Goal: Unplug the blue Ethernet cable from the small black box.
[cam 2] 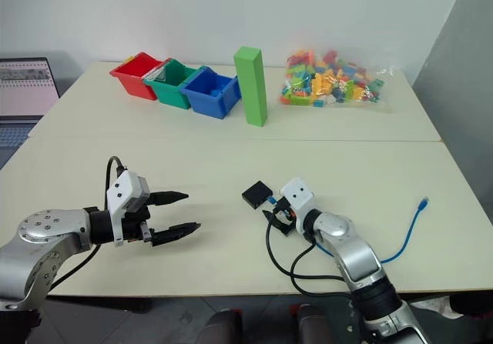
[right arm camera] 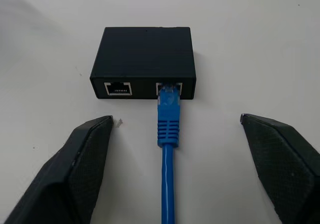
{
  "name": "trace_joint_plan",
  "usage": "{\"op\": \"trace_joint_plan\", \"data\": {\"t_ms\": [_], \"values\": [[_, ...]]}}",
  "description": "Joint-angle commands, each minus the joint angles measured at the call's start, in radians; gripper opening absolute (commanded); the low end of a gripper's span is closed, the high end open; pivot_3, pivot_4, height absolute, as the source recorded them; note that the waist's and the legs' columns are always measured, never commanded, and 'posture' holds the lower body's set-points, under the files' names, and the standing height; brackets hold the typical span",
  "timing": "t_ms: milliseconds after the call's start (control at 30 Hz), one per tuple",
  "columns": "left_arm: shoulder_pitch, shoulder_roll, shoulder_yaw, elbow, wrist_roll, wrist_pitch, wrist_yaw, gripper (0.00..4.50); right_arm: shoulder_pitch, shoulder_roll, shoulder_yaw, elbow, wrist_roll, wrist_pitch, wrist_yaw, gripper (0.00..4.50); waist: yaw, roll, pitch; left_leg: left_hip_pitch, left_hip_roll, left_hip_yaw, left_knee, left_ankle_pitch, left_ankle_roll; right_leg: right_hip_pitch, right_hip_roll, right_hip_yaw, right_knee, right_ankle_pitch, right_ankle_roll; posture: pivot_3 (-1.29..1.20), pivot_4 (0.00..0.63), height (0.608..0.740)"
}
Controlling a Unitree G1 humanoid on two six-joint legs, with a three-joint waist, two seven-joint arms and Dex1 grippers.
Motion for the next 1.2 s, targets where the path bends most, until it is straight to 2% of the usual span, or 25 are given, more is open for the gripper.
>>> {"op": "trace_joint_plan", "data": {"t_ms": [33,267,467,667,867,1033,1200], "values": [[-0.007,0.001,-0.004,-0.037,-0.018,0.0,-0.011,4.5,-0.015,-0.004,0.01,0.006,-0.023,0.018,0.002,3.24,0.0,0.0,0.0,0.0,0.0,0.0,0.0,0.0,0.0,0.0,0.0,0.0,0.0,0.0,0.0,0.0,0.15,0.74],[-0.008,-0.009,-0.02,-0.023,-0.011,-0.011,-0.008,4.5,-0.043,-0.018,0.03,0.016,-0.055,0.002,0.012,1.47,0.0,0.0,0.0,0.0,0.0,0.0,0.0,0.0,0.0,0.0,0.0,0.0,0.0,0.0,0.0,0.0,0.15,0.74],[-0.015,-0.028,-0.027,0.01,-0.013,0.003,0.003,4.5,-0.071,-0.071,0.064,0.003,-0.098,-0.07,0.063,0.2,0.0,0.0,0.0,0.0,0.0,0.0,0.0,0.0,0.0,0.0,0.0,0.0,0.0,0.0,0.0,0.0,0.15,0.74],[-0.051,-0.07,-0.016,0.039,-0.091,0.098,0.007,4.5,-0.12,-0.155,0.107,-0.01,-0.164,-0.287,0.157,0.19,0.0,0.0,0.0,0.0,0.0,0.0,0.0,0.0,0.0,0.0,0.0,0.0,0.0,0.0,0.0,0.0,0.15,0.74],[-0.122,-0.108,0.025,0.066,-0.329,0.354,0.0,4.5,-0.215,-0.255,0.145,0.018,-0.213,-0.674,0.305,0.19,-0.003,0.0,0.0,0.0,0.0,0.0,0.001,0.0,0.0,0.0,0.0,-0.001,0.0,0.0,0.0,0.0,0.15,0.74],[-0.17,-0.15,0.046,0.09,-0.416,0.439,0.049,4.5,-0.257,-0.253,0.14,0.03,-0.225,-0.794,0.344,0.19,-0.001,0.0,0.0,0.0,0.0,-0.001,0.001,0.0,0.0,0.001,0.0,-0.001,0.0,0.0,0.0,0.0,0.15,0.74],[-0.192,-0.194,0.07,0.102,-0.479,0.487,0.102,4.5,-0.275,-0.233,0.13,0.024,-0.229,-0.816,0.361,0.19,-0.001,0.0,0.0,0.0,0.0,-0.002,0.001,0.0,0.0,0.001,0.0,-0.001,0.001,0.003,-0.005,0.0,0.15,0.74]]}}
